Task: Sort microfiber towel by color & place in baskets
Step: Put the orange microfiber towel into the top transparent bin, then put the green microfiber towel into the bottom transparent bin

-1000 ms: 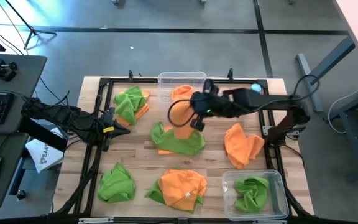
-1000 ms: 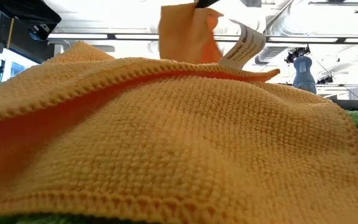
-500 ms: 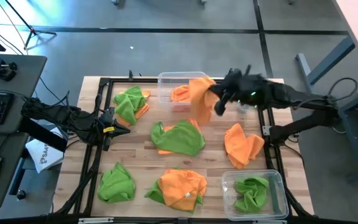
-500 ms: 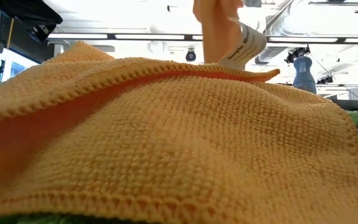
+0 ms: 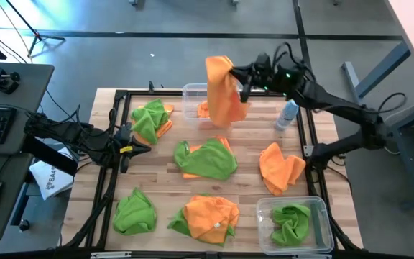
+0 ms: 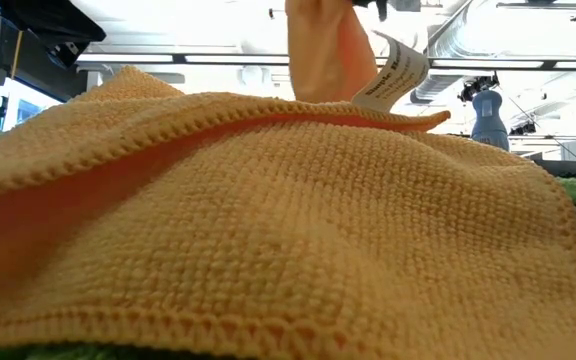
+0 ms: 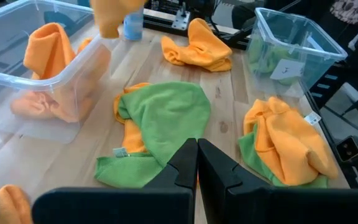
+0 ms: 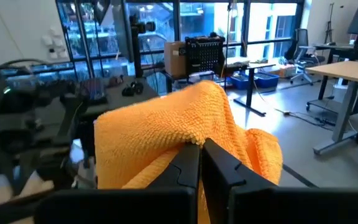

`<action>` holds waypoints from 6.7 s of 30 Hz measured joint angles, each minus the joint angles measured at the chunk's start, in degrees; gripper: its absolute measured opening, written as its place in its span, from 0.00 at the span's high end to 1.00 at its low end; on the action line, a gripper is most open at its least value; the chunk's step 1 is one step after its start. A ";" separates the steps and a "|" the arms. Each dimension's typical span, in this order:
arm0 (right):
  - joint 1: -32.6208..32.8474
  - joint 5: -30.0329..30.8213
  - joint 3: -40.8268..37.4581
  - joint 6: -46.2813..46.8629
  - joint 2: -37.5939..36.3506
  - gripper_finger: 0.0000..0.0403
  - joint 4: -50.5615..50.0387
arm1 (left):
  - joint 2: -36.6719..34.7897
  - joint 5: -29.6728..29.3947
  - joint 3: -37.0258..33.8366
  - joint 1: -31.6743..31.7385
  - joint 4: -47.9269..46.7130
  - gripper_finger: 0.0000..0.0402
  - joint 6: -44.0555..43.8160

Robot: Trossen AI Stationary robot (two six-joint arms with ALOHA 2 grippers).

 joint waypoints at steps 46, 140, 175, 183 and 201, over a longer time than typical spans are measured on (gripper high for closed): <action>-1.23 4.17 29.73 27.02 37.70 1.00 -45.54 | 0.00 -4.57 0.00 -0.01 -0.98 1.00 -0.85; 41.67 36.38 -26.92 64.79 -7.84 1.00 -17.71 | 7.28 -17.89 0.85 4.89 -1.79 0.69 2.16; 41.16 26.81 -24.71 51.13 -9.60 1.00 -19.99 | 49.10 8.86 17.53 57.88 -24.37 0.68 3.83; 41.16 25.92 -24.71 48.13 -9.60 1.00 -22.30 | 53.53 10.00 17.53 57.77 -24.39 0.78 3.58; 41.09 24.55 -24.69 37.22 -9.58 1.00 -26.64 | 31.80 10.59 22.05 39.64 -27.79 1.00 -19.18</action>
